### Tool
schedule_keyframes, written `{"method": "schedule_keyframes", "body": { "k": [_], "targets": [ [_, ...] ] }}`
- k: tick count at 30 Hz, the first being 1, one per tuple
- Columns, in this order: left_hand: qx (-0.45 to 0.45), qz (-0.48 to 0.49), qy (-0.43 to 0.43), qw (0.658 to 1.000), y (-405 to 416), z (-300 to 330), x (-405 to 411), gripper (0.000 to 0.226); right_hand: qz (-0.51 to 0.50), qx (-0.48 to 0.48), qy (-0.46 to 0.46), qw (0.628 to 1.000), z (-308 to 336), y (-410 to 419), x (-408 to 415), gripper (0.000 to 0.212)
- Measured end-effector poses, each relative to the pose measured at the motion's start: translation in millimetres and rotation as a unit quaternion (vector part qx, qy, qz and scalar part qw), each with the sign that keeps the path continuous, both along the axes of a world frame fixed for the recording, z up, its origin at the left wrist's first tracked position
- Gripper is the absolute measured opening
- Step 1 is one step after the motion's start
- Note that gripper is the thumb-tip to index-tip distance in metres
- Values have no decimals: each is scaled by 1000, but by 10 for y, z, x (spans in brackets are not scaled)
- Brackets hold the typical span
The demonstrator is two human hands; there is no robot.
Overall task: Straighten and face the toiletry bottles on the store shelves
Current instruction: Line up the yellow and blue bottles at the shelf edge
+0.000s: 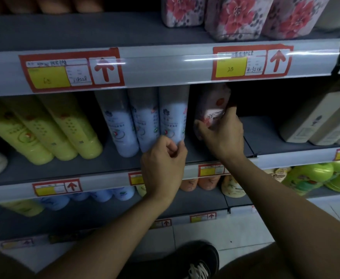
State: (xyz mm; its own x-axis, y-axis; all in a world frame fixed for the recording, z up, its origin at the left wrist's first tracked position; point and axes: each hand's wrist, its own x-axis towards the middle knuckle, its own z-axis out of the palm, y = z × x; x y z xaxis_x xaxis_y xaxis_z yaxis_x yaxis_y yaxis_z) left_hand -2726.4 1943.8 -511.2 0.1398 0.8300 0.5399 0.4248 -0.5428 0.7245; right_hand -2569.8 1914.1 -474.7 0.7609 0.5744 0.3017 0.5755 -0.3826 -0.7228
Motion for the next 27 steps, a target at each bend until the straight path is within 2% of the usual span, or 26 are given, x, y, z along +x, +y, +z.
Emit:
{"method": "schedule_keyframes", "body": {
  "k": [5, 12, 17, 27],
  "targets": [
    [-12, 23, 49, 998, 39, -61, -19, 39, 9, -33, -2, 999, -128, -60, 24, 62],
    [-46, 55, 68, 995, 26, -8, 30, 40, 17, -66, -13, 998, -166, -11, 42, 70],
    [-67, 70, 71, 993, 31, 5, 70, 38, 15, -70, -1, 997, -148, 75, 95, 71],
    [-50, 61, 59, 995, 28, 3, 75, 35, -15, -78, 7, 997, -221, 341, 230, 85]
  ]
}}
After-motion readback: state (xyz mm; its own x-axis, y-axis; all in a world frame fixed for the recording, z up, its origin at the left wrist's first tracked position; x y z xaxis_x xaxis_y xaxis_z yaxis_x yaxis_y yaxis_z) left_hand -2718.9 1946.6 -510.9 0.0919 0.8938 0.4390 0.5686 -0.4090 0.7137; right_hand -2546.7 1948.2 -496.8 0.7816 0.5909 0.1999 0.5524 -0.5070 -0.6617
